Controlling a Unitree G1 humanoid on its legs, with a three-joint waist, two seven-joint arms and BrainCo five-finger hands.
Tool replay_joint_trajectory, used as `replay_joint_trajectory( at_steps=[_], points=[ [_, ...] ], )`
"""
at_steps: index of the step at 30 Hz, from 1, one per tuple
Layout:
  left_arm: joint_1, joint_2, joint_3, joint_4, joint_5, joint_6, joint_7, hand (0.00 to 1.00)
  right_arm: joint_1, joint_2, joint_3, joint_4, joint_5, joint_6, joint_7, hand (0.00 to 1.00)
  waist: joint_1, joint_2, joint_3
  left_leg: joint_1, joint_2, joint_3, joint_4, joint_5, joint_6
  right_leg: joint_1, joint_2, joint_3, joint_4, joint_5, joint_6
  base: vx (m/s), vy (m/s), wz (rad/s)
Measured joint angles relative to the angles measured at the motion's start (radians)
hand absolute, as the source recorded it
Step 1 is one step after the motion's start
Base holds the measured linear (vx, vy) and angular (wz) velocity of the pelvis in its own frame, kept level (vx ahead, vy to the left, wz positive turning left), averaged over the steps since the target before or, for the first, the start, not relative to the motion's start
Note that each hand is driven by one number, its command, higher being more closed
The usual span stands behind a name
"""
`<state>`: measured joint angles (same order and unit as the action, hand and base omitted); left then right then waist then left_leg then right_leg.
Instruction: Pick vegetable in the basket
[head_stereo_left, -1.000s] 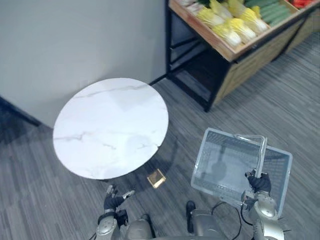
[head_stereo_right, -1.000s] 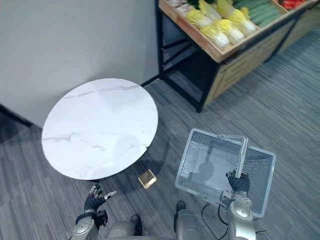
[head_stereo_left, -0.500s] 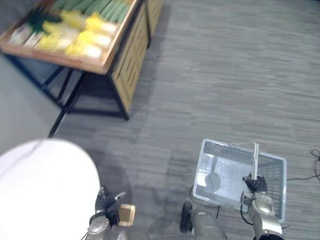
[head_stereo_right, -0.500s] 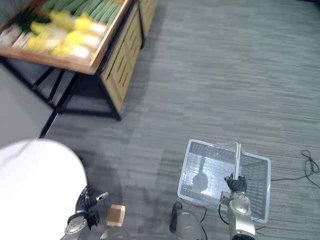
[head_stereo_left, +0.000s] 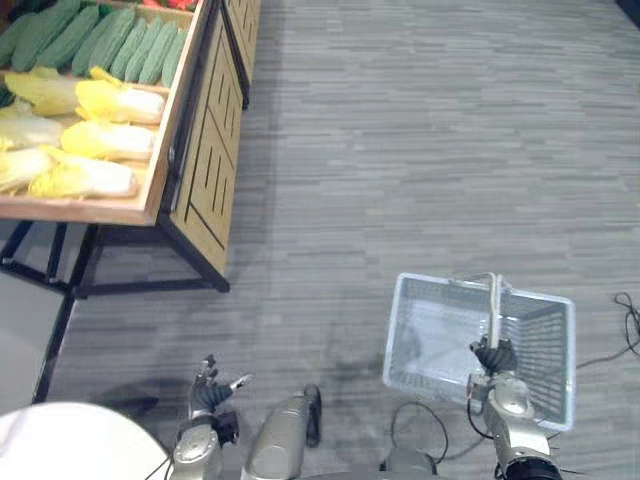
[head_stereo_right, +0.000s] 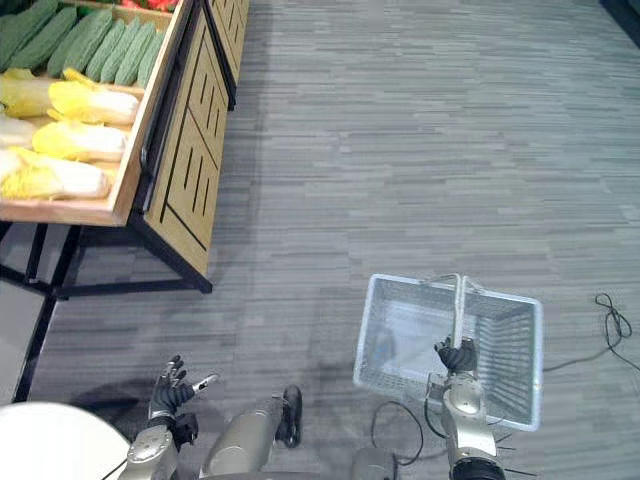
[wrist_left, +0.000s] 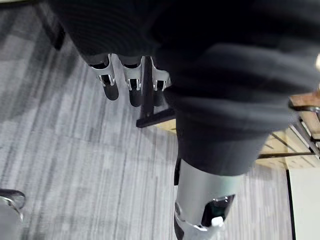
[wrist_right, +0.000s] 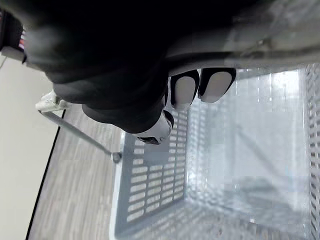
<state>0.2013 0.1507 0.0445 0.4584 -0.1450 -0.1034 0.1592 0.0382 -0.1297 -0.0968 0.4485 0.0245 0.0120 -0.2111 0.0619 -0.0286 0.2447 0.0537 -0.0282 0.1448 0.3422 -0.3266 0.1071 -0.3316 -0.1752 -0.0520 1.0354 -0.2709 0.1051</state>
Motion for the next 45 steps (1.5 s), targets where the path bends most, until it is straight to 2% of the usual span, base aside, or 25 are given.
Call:
replay_joint_trajectory(
  at_steps=[2, 3, 5, 6, 7, 9, 11, 12, 14, 16, 19, 20, 22, 23, 24, 25, 27, 28, 30, 34, 36, 38, 39, 40, 45],
  points=[
    [-0.035, 0.001, 0.007, 0.003, -0.001, 0.0, 0.0, 0.0, -0.02, -0.001, 0.0, 0.0, -0.004, 0.0, 0.002, 1.0, -0.019, 0.011, 0.007, 0.064, 0.014, -0.028, -0.055, 0.0, 0.0, -0.091, 0.022, -0.054, -0.192, -0.006, -0.023, 0.6, -0.032, 0.32],
    [-0.048, 0.002, 0.008, 0.009, -0.001, 0.0, 0.001, 0.0, -0.029, -0.005, -0.003, 0.0, -0.005, 0.0, 0.008, 1.0, -0.04, 0.021, 0.013, 0.097, 0.031, -0.062, -0.065, -0.005, -0.01, -0.112, 0.063, -0.034, -0.393, 0.036, -0.015, 0.63, -0.093, 0.63],
    [-0.053, 0.004, 0.014, 0.017, 0.0, -0.001, 0.006, 0.0, -0.024, -0.011, -0.009, -0.001, -0.005, -0.001, 0.015, 1.0, -0.055, 0.01, 0.009, 0.157, 0.028, -0.112, -0.063, -0.03, -0.056, -0.087, 0.124, 0.059, -0.724, 0.21, -0.016, 0.68, -0.144, 0.63],
    [-0.036, 0.011, 0.025, 0.022, 0.0, -0.002, 0.019, 0.0, -0.002, -0.014, -0.011, -0.001, -0.005, -0.002, 0.015, 1.0, -0.051, -0.015, -0.007, 0.198, 0.021, -0.165, -0.041, -0.068, -0.114, -0.072, 0.136, 0.114, -0.809, 0.403, -0.061, 0.74, -0.245, 0.61],
    [-0.059, -0.016, 0.028, 0.051, 0.0, 0.004, 0.023, 0.0, -0.004, -0.045, -0.025, 0.007, -0.004, 0.0, 0.015, 1.0, -0.05, 0.038, -0.01, 0.207, 0.063, -0.211, -0.001, -0.073, -0.129, -0.082, 0.171, 0.087, -0.708, 0.405, -0.091, 0.72, -0.237, 0.67],
    [-0.073, -0.027, 0.03, 0.035, 0.0, 0.003, 0.024, 0.0, -0.014, -0.044, -0.043, 0.004, 0.001, 0.001, 0.015, 1.0, -0.058, 0.055, -0.018, 0.147, 0.088, -0.245, 0.108, 0.028, -0.168, -0.069, 0.165, 0.026, -0.672, 0.323, -0.134, 0.77, -0.253, 0.77],
    [-0.071, -0.072, 0.062, -0.016, 0.0, 0.005, 0.024, 0.0, -0.006, -0.038, -0.042, -0.007, 0.006, 0.0, 0.016, 1.0, -0.045, 0.059, -0.015, 0.051, 0.118, -0.186, 0.328, 0.25, -0.191, 0.035, 0.159, -0.016, -0.72, 0.276, -0.149, 0.69, -0.228, 0.73],
    [-0.045, -0.097, 0.078, -0.07, 0.0, -0.001, 0.027, 0.0, 0.006, -0.02, -0.044, -0.01, 0.01, 0.001, 0.013, 1.0, -0.025, 0.067, -0.012, -0.013, 0.192, -0.107, 0.499, 0.252, -0.192, 0.152, 0.165, -0.04, -0.797, 0.264, -0.161, 0.6, -0.153, 0.58],
    [-0.023, -0.104, 0.082, -0.171, -0.003, -0.013, 0.044, 0.0, 0.015, 0.002, -0.048, -0.017, 0.012, 0.002, -0.008, 1.0, 0.015, 0.064, -0.01, -0.161, 0.263, 0.026, 0.653, 0.12, -0.172, 0.297, 0.171, -0.075, -0.909, 0.256, -0.175, 0.59, -0.132, 0.49],
    [-0.025, -0.112, 0.109, -0.223, -0.017, -0.02, 0.066, 0.0, 0.005, -0.009, -0.065, -0.017, 0.015, 0.0, -0.015, 1.0, 0.038, 0.07, -0.011, -0.281, 0.256, 0.099, 0.575, 0.061, -0.155, 0.363, 0.159, -0.113, -0.976, 0.25, -0.174, 0.43, -0.027, 0.44],
    [-0.02, -0.118, 0.161, -0.253, -0.017, -0.025, 0.092, 0.0, -0.02, -0.033, -0.138, -0.006, 0.04, -0.006, -0.046, 1.0, 0.036, 0.075, -0.007, -0.354, 0.217, 0.23, 0.264, 0.083, -0.166, 0.434, 0.127, -0.174, -0.988, 0.182, -0.119, 0.38, 0.053, 0.62],
    [0.003, -0.119, 0.166, -0.282, -0.013, -0.025, 0.105, 0.0, 0.008, -0.064, -0.173, 0.002, 0.045, -0.008, -0.054, 1.0, 0.033, 0.11, -0.027, -0.347, 0.221, 0.377, 0.11, 0.206, -0.063, 0.484, 0.125, -0.225, -0.971, 0.12, -0.076, 0.47, 0.146, 0.95],
    [0.003, -0.113, 0.178, -0.316, -0.008, -0.026, 0.112, 0.0, 0.02, -0.077, -0.205, 0.038, 0.046, -0.006, -0.06, 1.0, 0.026, 0.074, -0.046, -0.314, 0.165, 0.454, 0.052, 0.192, -0.03, 0.487, 0.071, -0.286, -0.932, 0.078, -0.05, 0.47, 0.169, 1.09],
    [0.006, -0.122, 0.197, -0.352, 0.001, -0.026, 0.115, 0.0, 0.02, -0.083, -0.222, 0.046, 0.046, -0.006, -0.061, 1.0, 0.033, 0.06, -0.049, -0.312, 0.132, 0.464, 0.029, 0.176, 0.018, 0.492, 0.055, -0.314, -0.932, 0.072, -0.04, 0.52, 0.177, 1.02],
    [0.014, -0.131, 0.217, -0.376, 0.005, -0.026, 0.122, 0.0, 0.014, -0.085, -0.233, 0.062, 0.044, -0.004, -0.06, 1.0, 0.034, 0.05, -0.045, -0.298, 0.099, 0.436, 0.019, 0.15, 0.06, 0.521, 0.045, -0.341, -0.932, 0.07, -0.036, 0.43, 0.124, 0.86],
    [0.015, -0.138, 0.223, -0.377, 0.011, -0.026, 0.126, 0.0, 0.014, -0.084, -0.237, 0.08, 0.044, -0.004, -0.057, 1.0, 0.035, 0.046, -0.044, -0.282, 0.083, 0.427, 0.016, 0.144, 0.069, 0.539, 0.035, -0.355, -0.917, 0.072, -0.028, 0.52, 0.152, 0.88],
    [0.038, -0.159, 0.224, -0.388, 0.032, -0.025, 0.132, 0.0, 0.021, -0.077, -0.242, 0.149, 0.044, 0.0, -0.047, 1.0, 0.028, 0.061, -0.048, -0.188, 0.035, 0.331, -0.035, 0.119, 0.058, 0.503, -0.017, -0.392, -0.605, 0.084, -0.006, 0.4, 0.117, 1.24],
    [0.039, -0.151, 0.22, -0.421, 0.044, -0.024, 0.134, 0.0, 0.043, -0.059, -0.242, 0.164, 0.045, 0.0, -0.046, 1.0, 0.0, 0.057, -0.047, -0.134, 0.008, 0.247, -0.069, 0.118, 0.056, 0.419, -0.059, -0.347, -0.333, 0.135, -0.016, 0.43, 0.045, 1.65],
    [0.036, -0.123, 0.188, -0.456, 0.064, -0.024, 0.148, 0.0, 0.077, -0.036, -0.242, 0.162, 0.045, 0.0, -0.045, 1.0, -0.027, 0.055, -0.047, -0.073, -0.01, 0.117, -0.091, 0.116, 0.056, 0.279, -0.026, -0.196, -0.111, 0.05, -0.019, 0.45, -0.059, 2.01],
    [0.034, -0.108, 0.126, -0.54, 0.104, -0.023, 0.15, 0.0, 0.112, -0.003, -0.243, 0.075, 0.073, -0.004, -0.035, 1.0, -0.026, 0.051, -0.045, 0.004, -0.004, -0.035, -0.079, 0.093, 0.03, 0.111, 0.036, -0.03, -0.233, -0.008, -0.052, 0.36, -0.144, 1.49],
    [0.014, -0.105, 0.094, -0.568, 0.126, -0.024, 0.148, 0.0, 0.142, 0.012, -0.243, 0.026, 0.088, -0.014, -0.025, 1.0, -0.028, 0.044, -0.045, 0.003, 0.015, -0.139, -0.013, 0.039, -0.002, 0.08, 0.105, 0.089, -0.394, 0.0, -0.05, 0.33, -0.306, 1.67],
    [0.015, -0.084, 0.068, -0.586, 0.159, -0.023, 0.145, 0.0, 0.171, 0.022, -0.24, 0.01, 0.097, -0.023, -0.024, 1.0, -0.024, -0.006, -0.063, -0.007, 0.003, -0.178, 0.038, -0.029, -0.06, 0.082, 0.111, 0.163, -0.569, 0.125, -0.055, 0.27, -0.336, 1.46],
    [0.018, -0.086, 0.065, -0.585, 0.172, -0.018, 0.145, 0.0, 0.171, 0.017, -0.238, 0.019, 0.106, -0.026, -0.024, 1.0, -0.017, -0.015, -0.061, -0.01, 0.008, -0.224, 0.074, -0.061, -0.088, 0.083, 0.106, 0.136, -0.538, 0.12, -0.021, 0.28, -0.317, 1.0],
    [0.021, -0.089, 0.058, -0.59, 0.187, -0.018, 0.145, 0.0, 0.178, 0.011, -0.24, 0.009, 0.111, -0.033, -0.023, 1.0, -0.009, 0.015, -0.079, -0.028, 0.05, -0.227, 0.082, -0.068, -0.102, 0.085, 0.125, 0.096, -0.551, 0.107, -0.038, 0.35, -0.356, 0.84],
    [-0.008, -0.093, 0.033, -0.596, 0.213, -0.018, 0.126, 0.0, 0.184, 0.005, -0.214, 0.01, 0.11, -0.027, -0.001, 1.0, 0.008, 0.025, -0.08, -0.04, 0.099, -0.247, -0.008, -0.01, -0.169, 0.073, 0.137, 0.015, -0.557, 0.097, -0.075, 0.18, -0.218, 0.43]
  ],
)
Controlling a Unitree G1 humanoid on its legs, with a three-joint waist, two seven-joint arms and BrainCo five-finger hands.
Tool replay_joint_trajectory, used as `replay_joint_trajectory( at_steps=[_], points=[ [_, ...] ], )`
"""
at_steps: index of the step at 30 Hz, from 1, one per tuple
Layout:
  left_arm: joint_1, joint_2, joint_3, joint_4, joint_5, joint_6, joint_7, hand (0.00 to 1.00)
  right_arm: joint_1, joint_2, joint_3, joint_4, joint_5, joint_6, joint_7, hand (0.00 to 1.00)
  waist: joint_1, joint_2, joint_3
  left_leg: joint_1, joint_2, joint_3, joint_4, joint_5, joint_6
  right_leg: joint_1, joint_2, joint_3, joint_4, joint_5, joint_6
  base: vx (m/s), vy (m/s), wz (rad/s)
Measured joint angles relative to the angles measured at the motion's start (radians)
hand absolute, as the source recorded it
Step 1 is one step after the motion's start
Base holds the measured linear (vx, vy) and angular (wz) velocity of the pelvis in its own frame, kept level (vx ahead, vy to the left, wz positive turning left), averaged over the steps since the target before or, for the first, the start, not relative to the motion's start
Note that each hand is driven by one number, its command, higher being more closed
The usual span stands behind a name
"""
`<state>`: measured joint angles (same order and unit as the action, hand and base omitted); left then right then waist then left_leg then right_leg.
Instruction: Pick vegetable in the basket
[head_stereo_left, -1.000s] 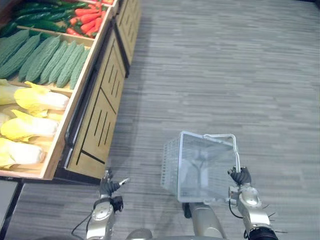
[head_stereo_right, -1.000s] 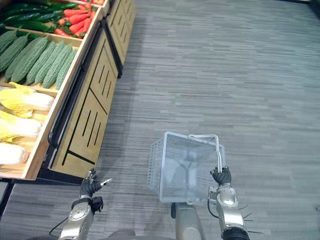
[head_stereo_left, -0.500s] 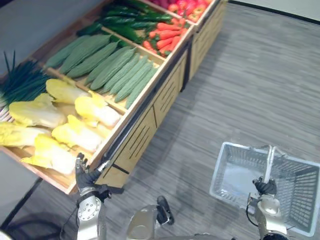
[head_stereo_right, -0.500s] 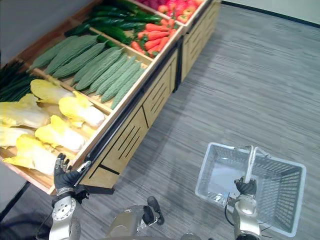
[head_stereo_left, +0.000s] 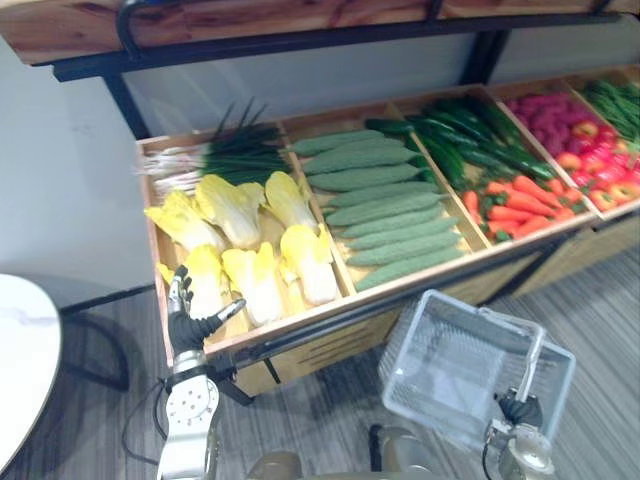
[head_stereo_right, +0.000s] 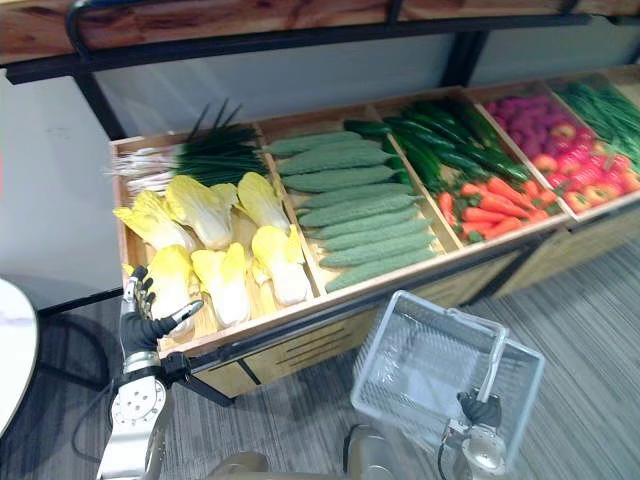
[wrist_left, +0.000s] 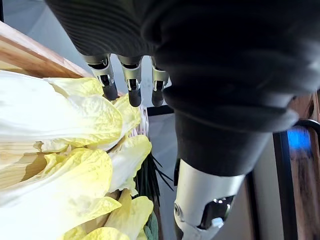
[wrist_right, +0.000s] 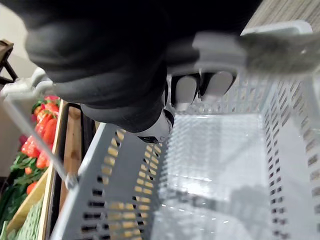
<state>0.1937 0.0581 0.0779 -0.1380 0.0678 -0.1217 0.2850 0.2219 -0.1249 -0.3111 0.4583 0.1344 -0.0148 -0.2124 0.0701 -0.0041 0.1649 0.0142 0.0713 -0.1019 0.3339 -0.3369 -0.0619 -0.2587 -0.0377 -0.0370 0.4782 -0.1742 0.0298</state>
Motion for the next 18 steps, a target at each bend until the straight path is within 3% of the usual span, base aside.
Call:
replay_joint_trajectory(
  at_steps=[4, 7, 12, 15, 18],
  points=[
    [-0.042, 0.012, -0.027, 0.005, 0.026, 0.0, -0.003, 0.0, 0.024, 0.001, 0.004, 0.004, 0.002, -0.001, 0.017, 1.0, -0.001, -0.005, 0.001, -0.016, 0.001, -0.019, -0.049, 0.075, -0.015, 0.029, -0.031, -0.064, -0.052, 0.003, -0.011, 0.01, -0.118, 0.55],
    [-0.109, 0.062, -0.05, 0.045, 0.036, 0.0, -0.003, 0.0, 0.006, 0.006, 0.006, 0.051, 0.011, -0.002, 0.02, 1.0, -0.001, -0.013, 0.002, -0.058, 0.01, -0.024, -0.095, 0.137, -0.029, 0.029, -0.04, -0.127, -0.111, 0.037, -0.029, -0.07, -0.082, 0.6],
    [-0.212, 0.149, -0.049, 0.223, 0.065, 0.005, 0.007, 0.0, -0.076, 0.01, 0.017, 0.149, 0.005, -0.019, 0.034, 1.0, -0.001, -0.029, 0.001, -0.052, 0.037, 0.001, -0.221, 0.222, -0.046, 0.024, -0.01, -0.156, -0.197, 0.103, -0.055, -0.11, -0.087, 0.18],
    [-0.287, 0.173, -0.048, 0.322, 0.106, 0.029, 0.026, 0.0, -0.11, 0.01, 0.055, 0.19, -0.006, -0.02, 0.042, 1.0, -0.008, -0.04, 0.007, -0.065, 0.053, 0.028, -0.269, 0.245, -0.054, -0.002, 0.01, -0.145, -0.23, 0.124, -0.051, -0.19, -0.071, -0.17],
    [-0.362, 0.185, -0.047, 0.392, 0.153, 0.05, 0.056, 0.0, -0.122, 0.008, 0.064, 0.192, -0.01, -0.024, 0.041, 1.0, -0.038, -0.044, 0.021, -0.099, 0.056, 0.034, -0.295, 0.252, -0.047, -0.029, 0.024, -0.12, -0.263, 0.144, -0.044, -0.13, -0.04, -0.03]
  ],
)
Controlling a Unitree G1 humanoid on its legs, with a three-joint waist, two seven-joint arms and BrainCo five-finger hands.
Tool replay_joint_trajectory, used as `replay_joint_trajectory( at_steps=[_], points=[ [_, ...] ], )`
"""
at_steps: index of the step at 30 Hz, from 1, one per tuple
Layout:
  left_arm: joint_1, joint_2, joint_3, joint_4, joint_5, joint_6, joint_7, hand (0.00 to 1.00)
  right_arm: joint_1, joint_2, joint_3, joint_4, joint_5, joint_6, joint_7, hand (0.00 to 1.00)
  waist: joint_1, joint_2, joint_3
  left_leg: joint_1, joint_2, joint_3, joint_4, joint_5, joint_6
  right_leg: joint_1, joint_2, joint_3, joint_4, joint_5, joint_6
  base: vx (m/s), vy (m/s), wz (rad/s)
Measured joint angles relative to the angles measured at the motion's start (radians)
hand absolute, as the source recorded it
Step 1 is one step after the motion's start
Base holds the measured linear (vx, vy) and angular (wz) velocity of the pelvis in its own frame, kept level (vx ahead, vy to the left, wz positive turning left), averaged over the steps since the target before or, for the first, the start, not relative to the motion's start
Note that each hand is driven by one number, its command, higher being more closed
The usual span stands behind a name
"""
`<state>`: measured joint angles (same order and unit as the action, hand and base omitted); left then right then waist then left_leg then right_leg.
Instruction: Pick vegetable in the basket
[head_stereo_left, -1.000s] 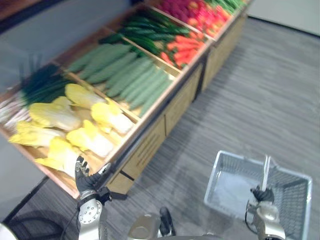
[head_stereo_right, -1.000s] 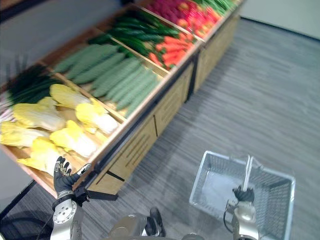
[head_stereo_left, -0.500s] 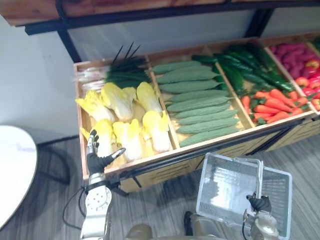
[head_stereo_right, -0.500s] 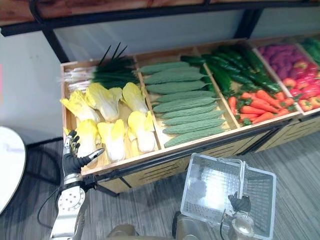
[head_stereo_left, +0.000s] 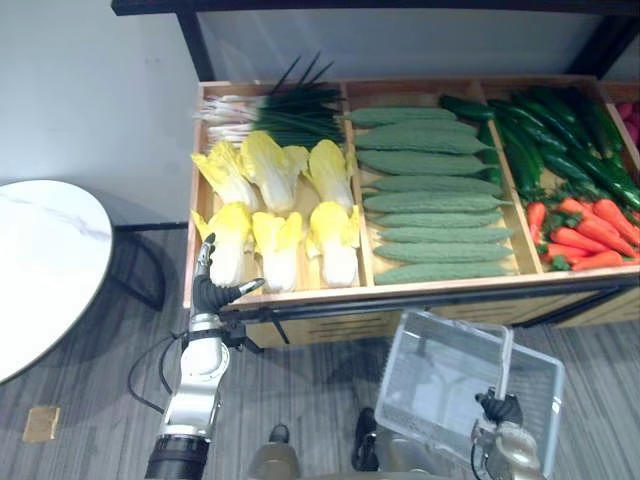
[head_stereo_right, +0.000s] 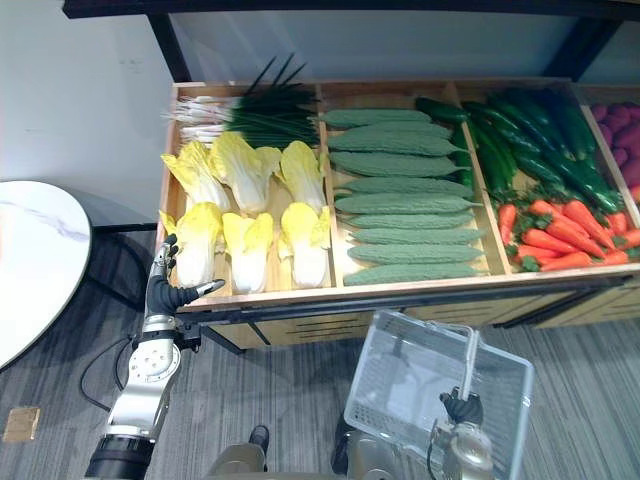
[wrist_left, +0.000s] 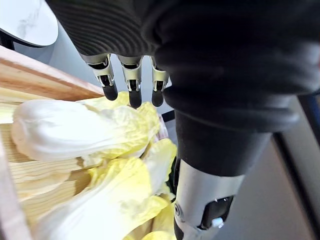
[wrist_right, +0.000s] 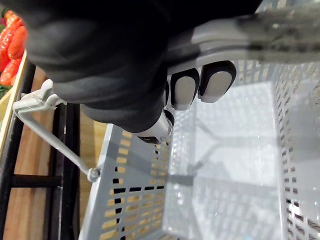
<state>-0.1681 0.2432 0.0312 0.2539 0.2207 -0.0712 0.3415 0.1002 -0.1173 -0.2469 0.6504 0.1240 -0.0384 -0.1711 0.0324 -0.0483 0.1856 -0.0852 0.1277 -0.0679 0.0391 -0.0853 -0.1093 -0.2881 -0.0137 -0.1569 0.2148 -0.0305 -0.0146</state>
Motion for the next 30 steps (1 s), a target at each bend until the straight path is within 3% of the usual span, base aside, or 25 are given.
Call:
replay_joint_trajectory(
  at_steps=[2, 5, 10, 17, 18, 30],
  points=[
    [-0.038, 0.013, 0.002, 0.041, 0.031, 0.017, 0.019, 0.0, 0.0, -0.001, 0.002, 0.003, 0.0, -0.002, -0.001, 1.0, -0.02, -0.001, 0.009, -0.008, 0.002, 0.005, -0.007, 0.0, -0.001, -0.008, 0.008, 0.015, -0.012, 0.001, 0.001, -0.1, -0.03, -0.09],
    [-0.129, 0.039, 0.0, 0.108, 0.058, 0.029, 0.047, 0.0, 0.004, -0.013, 0.012, 0.003, 0.001, -0.008, -0.003, 1.0, -0.021, -0.007, 0.037, -0.018, 0.005, 0.033, -0.015, 0.003, -0.004, -0.035, 0.013, 0.035, -0.01, 0.018, 0.001, -0.03, -0.01, -0.22],
    [-0.295, 0.105, -0.005, 0.233, 0.091, 0.048, 0.086, 0.0, -0.022, -0.033, 0.013, 0.002, 0.003, -0.029, -0.008, 1.0, -0.047, -0.011, 0.078, -0.037, 0.005, 0.043, -0.042, 0.058, -0.017, -0.08, 0.014, 0.04, 0.013, 0.043, -0.019, 0.06, -0.003, -0.04],
    [-0.438, 0.16, -0.077, 0.318, 0.125, 0.063, 0.11, 0.0, -0.027, -0.048, 0.038, -0.025, 0.011, -0.048, -0.024, 1.0, -0.047, -0.019, 0.114, -0.047, -0.005, 0.061, -0.035, 0.062, -0.022, -0.107, 0.008, 0.058, 0.027, 0.041, -0.022, 0.04, 0.029, -0.03],
    [-0.472, 0.181, -0.101, 0.34, 0.144, 0.062, 0.103, 1.0, -0.026, -0.049, 0.044, -0.039, 0.014, -0.053, -0.024, 1.0, -0.047, -0.02, 0.12, -0.06, -0.005, 0.063, -0.035, 0.062, -0.022, -0.12, 0.007, 0.057, 0.029, 0.04, -0.022, -0.05, 0.014, 0.02],
    [-0.566, 0.204, -0.147, 0.403, 0.183, 0.05, 0.072, 1.0, -0.026, -0.051, 0.067, -0.084, 0.023, -0.066, -0.022, 1.0, -0.044, -0.033, 0.159, -0.073, -0.006, 0.099, -0.039, 0.061, -0.02, -0.137, 0.01, 0.075, 0.025, 0.047, -0.021, -0.02, 0.014, -0.04]
  ],
)
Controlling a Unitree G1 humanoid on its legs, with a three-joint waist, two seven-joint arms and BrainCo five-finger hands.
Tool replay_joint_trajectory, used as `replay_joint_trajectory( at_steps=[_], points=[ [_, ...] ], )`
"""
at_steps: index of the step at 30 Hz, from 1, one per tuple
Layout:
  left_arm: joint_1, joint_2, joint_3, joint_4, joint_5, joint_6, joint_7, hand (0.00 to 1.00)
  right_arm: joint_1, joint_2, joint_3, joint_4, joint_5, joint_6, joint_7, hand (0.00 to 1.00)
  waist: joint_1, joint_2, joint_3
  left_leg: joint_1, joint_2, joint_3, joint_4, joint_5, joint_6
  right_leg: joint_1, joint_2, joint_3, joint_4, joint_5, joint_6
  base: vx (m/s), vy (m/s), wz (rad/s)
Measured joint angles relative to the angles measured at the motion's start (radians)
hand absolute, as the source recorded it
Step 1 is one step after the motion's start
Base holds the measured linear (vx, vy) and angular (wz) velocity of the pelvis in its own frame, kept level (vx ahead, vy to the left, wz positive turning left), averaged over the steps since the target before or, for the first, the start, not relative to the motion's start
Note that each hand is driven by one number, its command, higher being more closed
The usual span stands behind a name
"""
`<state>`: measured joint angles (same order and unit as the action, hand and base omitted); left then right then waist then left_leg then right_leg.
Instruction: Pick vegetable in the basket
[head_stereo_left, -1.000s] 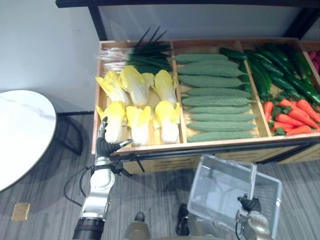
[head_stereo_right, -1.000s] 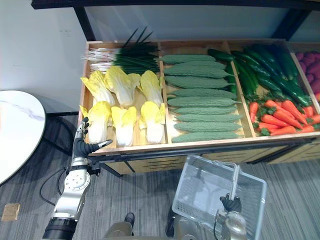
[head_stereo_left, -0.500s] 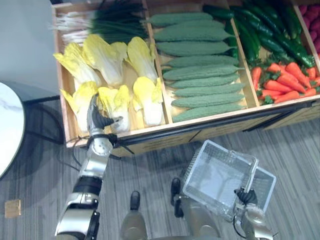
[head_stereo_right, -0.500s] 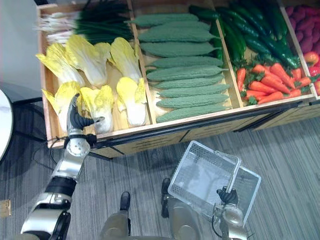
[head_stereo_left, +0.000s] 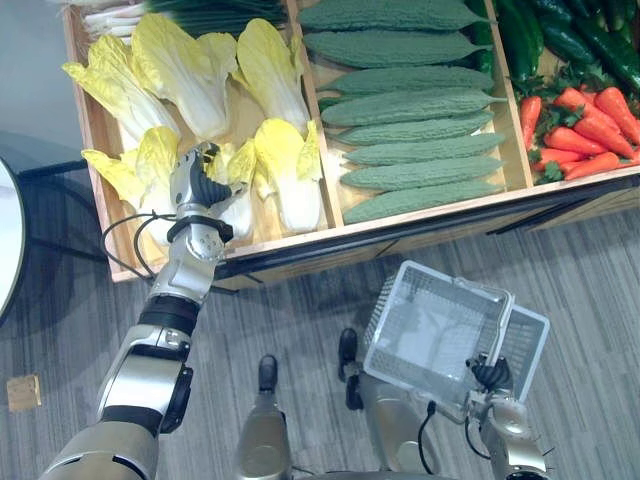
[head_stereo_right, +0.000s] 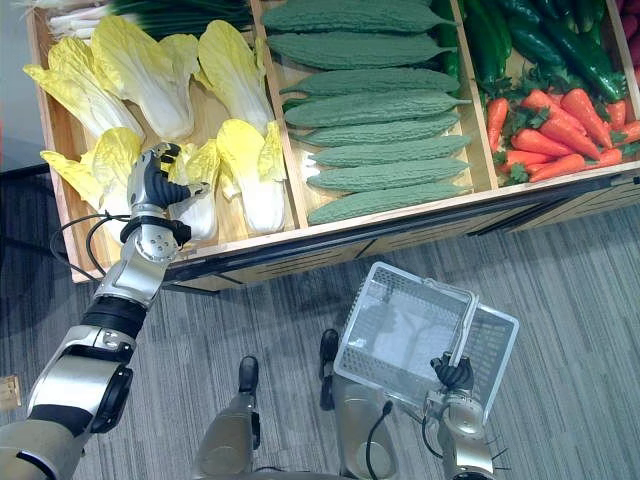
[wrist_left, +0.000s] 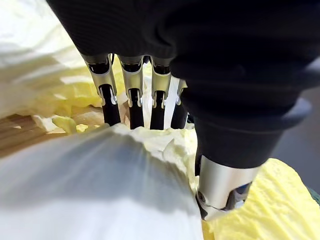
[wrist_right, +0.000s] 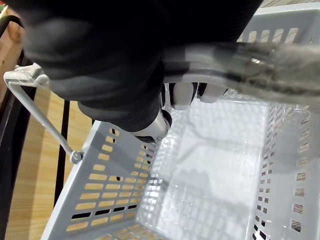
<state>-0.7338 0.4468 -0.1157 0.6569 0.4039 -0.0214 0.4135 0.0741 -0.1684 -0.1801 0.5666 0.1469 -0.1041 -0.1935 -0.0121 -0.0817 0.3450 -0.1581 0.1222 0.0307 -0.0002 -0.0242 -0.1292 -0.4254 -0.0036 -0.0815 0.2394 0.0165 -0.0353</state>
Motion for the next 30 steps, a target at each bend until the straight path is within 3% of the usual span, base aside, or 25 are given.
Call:
replay_joint_trajectory(
  at_steps=[6, 9, 14, 17, 23, 27, 30],
  points=[
    [0.086, -0.005, 0.023, -0.071, -0.039, -0.008, 0.001, 1.0, -0.005, 0.0, -0.001, 0.009, -0.001, 0.0, -0.001, 1.0, -0.007, 0.002, 0.002, 0.038, -0.004, 0.016, 0.003, 0.0, 0.0, 0.028, 0.001, 0.018, -0.003, 0.0, 0.0, 0.06, 0.036, -0.08],
    [0.159, -0.006, 0.095, -0.122, -0.05, -0.008, 0.004, 1.0, -0.024, 0.001, -0.01, 0.046, -0.002, 0.0, 0.0, 1.0, -0.027, 0.003, 0.002, 0.063, -0.004, 0.017, 0.002, 0.0, 0.0, 0.064, 0.001, 0.014, -0.02, 0.001, 0.001, 0.0, 0.018, 0.03],
    [0.267, -0.022, 0.201, -0.292, -0.051, -0.005, 0.03, 1.0, -0.026, 0.001, -0.017, 0.055, -0.016, 0.005, 0.001, 1.0, -0.028, 0.01, 0.001, 0.071, -0.001, 0.02, 0.002, -0.014, 0.022, 0.095, 0.01, 0.02, -0.075, 0.027, 0.016, -0.04, 0.039, -0.02],
    [0.337, -0.061, 0.266, -0.411, -0.051, -0.005, 0.059, 1.0, -0.021, 0.001, -0.036, 0.053, -0.026, 0.006, 0.001, 1.0, -0.027, 0.026, -0.002, 0.102, -0.005, 0.028, 0.002, -0.019, 0.029, 0.136, 0.015, 0.028, -0.101, 0.04, 0.019, -0.01, 0.028, -0.04],
    [0.471, -0.141, 0.346, -0.634, -0.048, -0.008, 0.1, 1.0, 0.005, 0.0, -0.087, 0.034, -0.046, 0.02, 0.002, 1.0, -0.027, 0.087, -0.038, 0.138, -0.003, 0.033, 0.002, -0.037, 0.035, 0.179, 0.019, 0.032, -0.121, 0.039, 0.026, 0.04, 0.039, -0.02],
    [0.568, -0.211, 0.361, -0.754, -0.05, -0.033, 0.115, 1.0, 0.006, 0.004, -0.102, 0.019, -0.049, 0.028, 0.002, 1.0, -0.027, 0.096, -0.055, 0.168, -0.004, 0.059, 0.006, -0.042, 0.034, 0.199, 0.025, 0.061, -0.123, 0.038, 0.026, 0.04, 0.026, -0.22],
    [0.645, -0.253, 0.361, -0.841, -0.076, -0.066, 0.114, 1.0, 0.018, 0.007, -0.107, -0.011, -0.05, 0.036, 0.002, 1.0, -0.029, 0.098, -0.074, 0.177, 0.005, 0.098, 0.046, -0.091, 0.041, 0.21, 0.044, 0.104, -0.13, 0.04, 0.028, -0.03, 0.028, -0.41]
  ],
)
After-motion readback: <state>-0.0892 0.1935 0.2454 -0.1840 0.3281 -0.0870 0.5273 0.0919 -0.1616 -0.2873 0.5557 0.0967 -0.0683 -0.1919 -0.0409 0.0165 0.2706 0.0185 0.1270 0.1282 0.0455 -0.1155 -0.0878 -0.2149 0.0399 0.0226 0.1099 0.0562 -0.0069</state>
